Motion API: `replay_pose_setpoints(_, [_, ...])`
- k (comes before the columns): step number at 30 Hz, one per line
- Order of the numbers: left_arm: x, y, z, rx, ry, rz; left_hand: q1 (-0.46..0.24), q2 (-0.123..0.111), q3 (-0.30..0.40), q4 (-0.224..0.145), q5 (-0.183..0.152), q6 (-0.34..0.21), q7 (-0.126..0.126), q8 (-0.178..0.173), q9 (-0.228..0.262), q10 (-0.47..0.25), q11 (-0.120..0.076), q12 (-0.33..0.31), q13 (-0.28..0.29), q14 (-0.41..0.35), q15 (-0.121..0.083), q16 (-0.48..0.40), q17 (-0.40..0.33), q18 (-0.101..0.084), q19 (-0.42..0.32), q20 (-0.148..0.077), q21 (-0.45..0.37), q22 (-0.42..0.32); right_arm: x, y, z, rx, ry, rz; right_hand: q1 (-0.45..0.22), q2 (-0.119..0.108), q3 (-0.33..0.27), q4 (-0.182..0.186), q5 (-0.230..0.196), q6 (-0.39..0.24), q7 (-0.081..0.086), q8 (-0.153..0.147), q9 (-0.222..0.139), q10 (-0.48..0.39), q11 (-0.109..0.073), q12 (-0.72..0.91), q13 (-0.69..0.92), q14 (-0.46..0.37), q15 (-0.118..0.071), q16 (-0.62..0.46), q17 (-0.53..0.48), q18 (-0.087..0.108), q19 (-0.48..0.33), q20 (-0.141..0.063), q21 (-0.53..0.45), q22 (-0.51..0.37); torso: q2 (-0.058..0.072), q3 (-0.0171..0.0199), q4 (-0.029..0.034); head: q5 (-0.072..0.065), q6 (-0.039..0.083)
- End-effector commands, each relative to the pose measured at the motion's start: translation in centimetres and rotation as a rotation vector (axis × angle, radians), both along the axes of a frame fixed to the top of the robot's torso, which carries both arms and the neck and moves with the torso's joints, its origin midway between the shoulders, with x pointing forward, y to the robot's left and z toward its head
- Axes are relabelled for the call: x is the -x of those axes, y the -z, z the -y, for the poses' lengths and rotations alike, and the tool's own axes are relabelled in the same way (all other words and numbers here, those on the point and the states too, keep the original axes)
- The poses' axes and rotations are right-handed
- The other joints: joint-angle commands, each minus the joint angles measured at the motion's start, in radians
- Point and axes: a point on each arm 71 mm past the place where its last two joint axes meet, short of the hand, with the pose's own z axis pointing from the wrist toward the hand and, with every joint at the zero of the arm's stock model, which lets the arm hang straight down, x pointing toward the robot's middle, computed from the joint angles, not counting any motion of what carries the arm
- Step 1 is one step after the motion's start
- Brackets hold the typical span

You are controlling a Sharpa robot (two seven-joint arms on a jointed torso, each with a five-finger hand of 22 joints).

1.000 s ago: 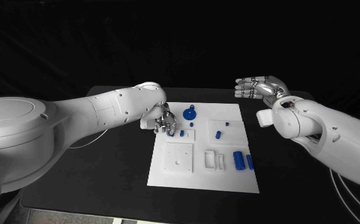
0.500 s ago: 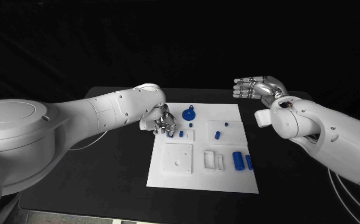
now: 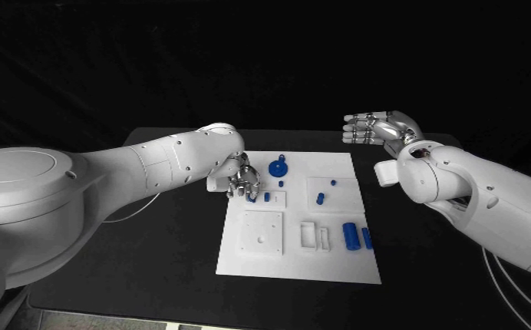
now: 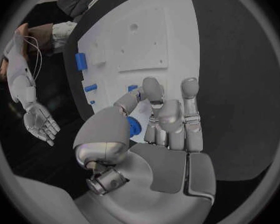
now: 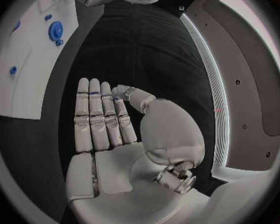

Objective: Assemble the parts on the task board

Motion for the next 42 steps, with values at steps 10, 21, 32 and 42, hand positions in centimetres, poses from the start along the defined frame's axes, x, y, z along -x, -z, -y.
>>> replay_pose_setpoints(10, [0.1, 0.3, 0.2, 0.005, 0.004, -0.006, 0.007, 0.015, -0.011, -0.001, -0.007, 0.217, -0.132, 0.008, 0.263, 0.042, -0.012, 0.004, 0.002, 0.007, 0.002, -0.002, 0.004, 0.005, 0.007, 0.0, -0.006, 0.017, 0.1, -0.1, -0.2, 0.001, -0.009, 0.006, -0.002, -0.006, 0.01, -0.01, 0.013, -0.006, 0.002, 0.001, -0.001, -0.009, 0.0, -0.005, -0.001, 0.0, 0.006, -0.002, -0.002, 0.01, -0.017, -0.002, 0.023, -0.007, 0.0, -0.0001, -0.0002, 0.0, -0.001])
replay_pose_setpoints(21, [0.1, 0.3, 0.0, 0.011, -0.005, 0.012, 0.013, 0.014, -0.01, -0.003, 0.007, 0.219, -0.132, 0.007, 0.272, 0.042, -0.012, 0.006, 0.005, 0.007, 0.002, -0.002, 0.005, 0.007, 0.009, 0.001, -0.008, 0.018, 0.1, -0.1, -0.2, 0.002, -0.011, 0.005, -0.001, -0.006, 0.015, -0.015, 0.025, -0.006, 0.002, 0.001, -0.001, -0.009, 0.001, -0.005, -0.001, 0.0, 0.006, -0.002, -0.002, 0.01, -0.02, -0.003, 0.029, -0.009, -0.001, -0.0009, 0.0004, -0.003, -0.004])
replay_pose_setpoints(32, [0.5, 0.2, -0.6, 0.033, -0.021, 0.04, 0.018, 0.01, -0.007, -0.002, 0.018, 0.223, -0.133, 0.006, 0.27, 0.042, -0.013, 0.007, 0.006, 0.01, 0.002, 0.0, 0.009, 0.009, 0.011, 0.001, -0.006, 0.018, 0.1, -0.1, -0.1, 0.004, -0.009, 0.004, -0.004, -0.006, 0.014, -0.015, 0.024, -0.006, 0.002, 0.001, -0.001, -0.009, 0.001, -0.005, -0.001, 0.0, 0.006, -0.002, -0.002, 0.01, -0.022, -0.002, 0.033, -0.01, -0.001, -0.0006, 0.0012, -0.006, -0.005])
replay_pose_setpoints(42, [1.0, 0.1, -1.3, 0.063, -0.043, 0.054, 0.017, 0.008, -0.005, -0.002, 0.021, 0.225, -0.133, 0.006, 0.267, 0.042, -0.013, 0.007, 0.007, 0.01, 0.001, -0.001, 0.008, 0.009, 0.011, 0.001, -0.005, 0.018, 0.1, -0.1, 0.1, 0.005, -0.008, 0.003, -0.004, -0.006, 0.014, -0.015, 0.024, -0.006, 0.002, 0.001, -0.001, -0.009, 0.001, -0.005, -0.001, 0.0, 0.006, -0.002, -0.002, 0.01, -0.022, -0.002, 0.033, -0.01, -0.001, 0.0002, 0.0011, -0.006, -0.007])
